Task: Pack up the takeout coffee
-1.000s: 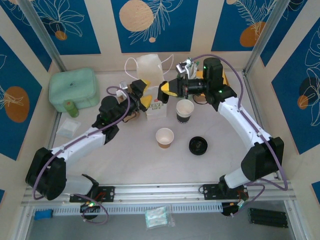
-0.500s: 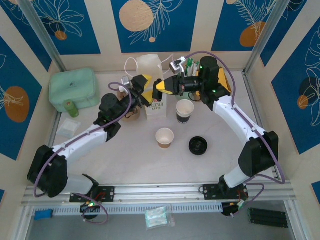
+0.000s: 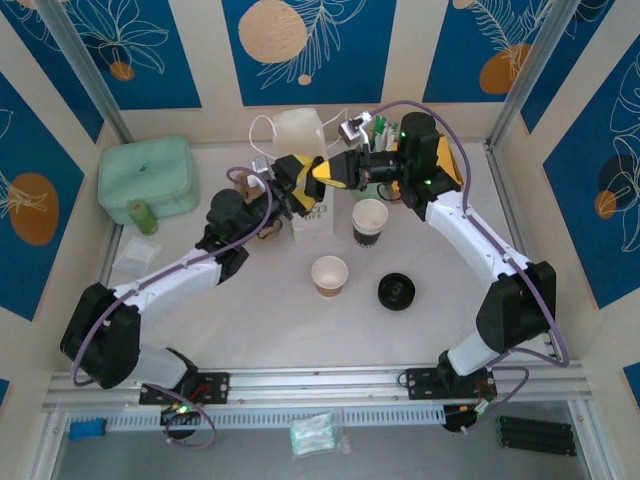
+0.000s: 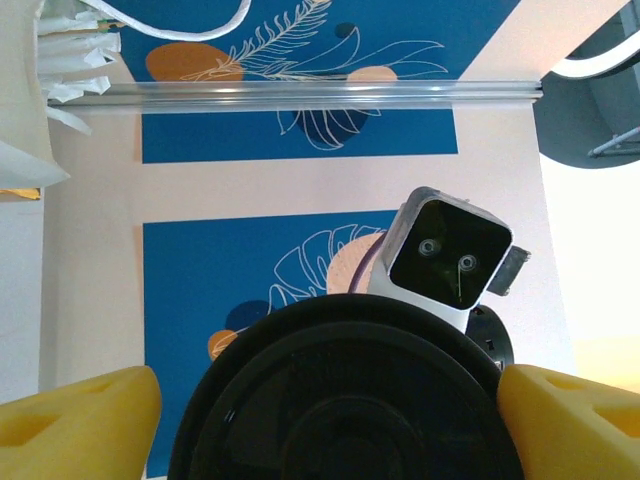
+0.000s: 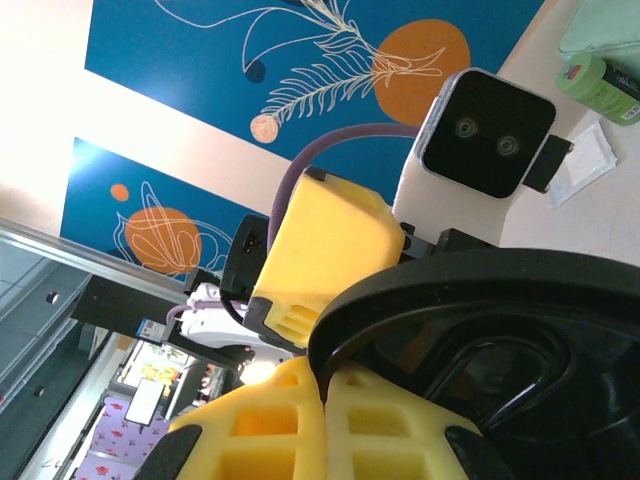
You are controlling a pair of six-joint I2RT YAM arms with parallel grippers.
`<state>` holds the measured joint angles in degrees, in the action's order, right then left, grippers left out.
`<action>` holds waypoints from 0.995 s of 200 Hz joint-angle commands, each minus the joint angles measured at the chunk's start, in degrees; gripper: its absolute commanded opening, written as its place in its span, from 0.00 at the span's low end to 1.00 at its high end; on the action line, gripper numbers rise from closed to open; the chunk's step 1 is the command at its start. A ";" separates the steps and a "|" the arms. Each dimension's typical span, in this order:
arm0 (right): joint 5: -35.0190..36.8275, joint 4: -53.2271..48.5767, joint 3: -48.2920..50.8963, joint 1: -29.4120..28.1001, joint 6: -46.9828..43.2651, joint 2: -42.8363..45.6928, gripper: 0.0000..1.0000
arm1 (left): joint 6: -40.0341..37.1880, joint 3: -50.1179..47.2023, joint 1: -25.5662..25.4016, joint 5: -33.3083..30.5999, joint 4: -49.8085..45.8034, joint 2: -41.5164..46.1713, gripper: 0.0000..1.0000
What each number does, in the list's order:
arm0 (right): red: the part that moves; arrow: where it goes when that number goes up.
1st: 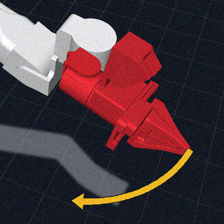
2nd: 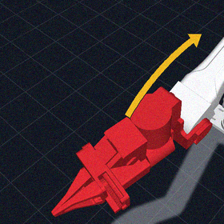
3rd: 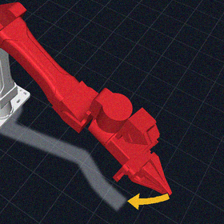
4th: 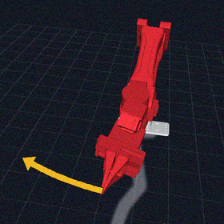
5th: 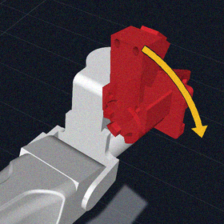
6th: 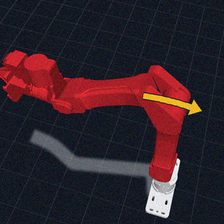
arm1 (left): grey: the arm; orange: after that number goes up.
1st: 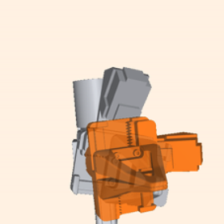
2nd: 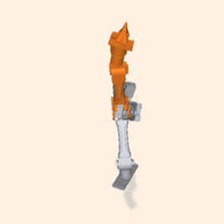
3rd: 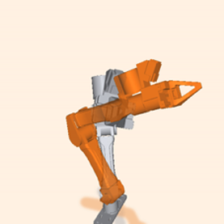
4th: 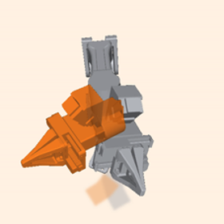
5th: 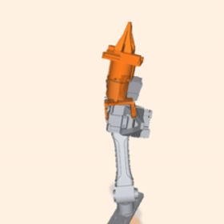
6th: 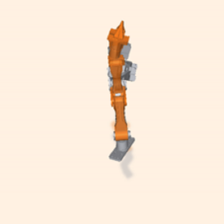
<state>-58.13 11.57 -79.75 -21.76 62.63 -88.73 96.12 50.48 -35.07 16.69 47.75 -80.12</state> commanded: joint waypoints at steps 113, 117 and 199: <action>-0.60 -0.38 2.12 0.69 -0.89 1.07 0.00 | 0.55 1.90 -1.92 -1.09 4.37 -0.64 0.70; -0.52 -0.41 2.13 0.74 -0.93 1.07 0.00 | 0.51 1.90 -1.88 -1.13 4.43 -0.65 0.70; 0.97 -3.56 3.79 2.19 -2.77 2.37 0.27 | 0.12 0.64 -2.10 -1.60 4.52 -1.40 0.68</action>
<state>-58.13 10.87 -77.10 -20.32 61.52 -88.09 96.18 50.54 -36.42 14.98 48.69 -81.43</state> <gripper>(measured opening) 0.243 0.690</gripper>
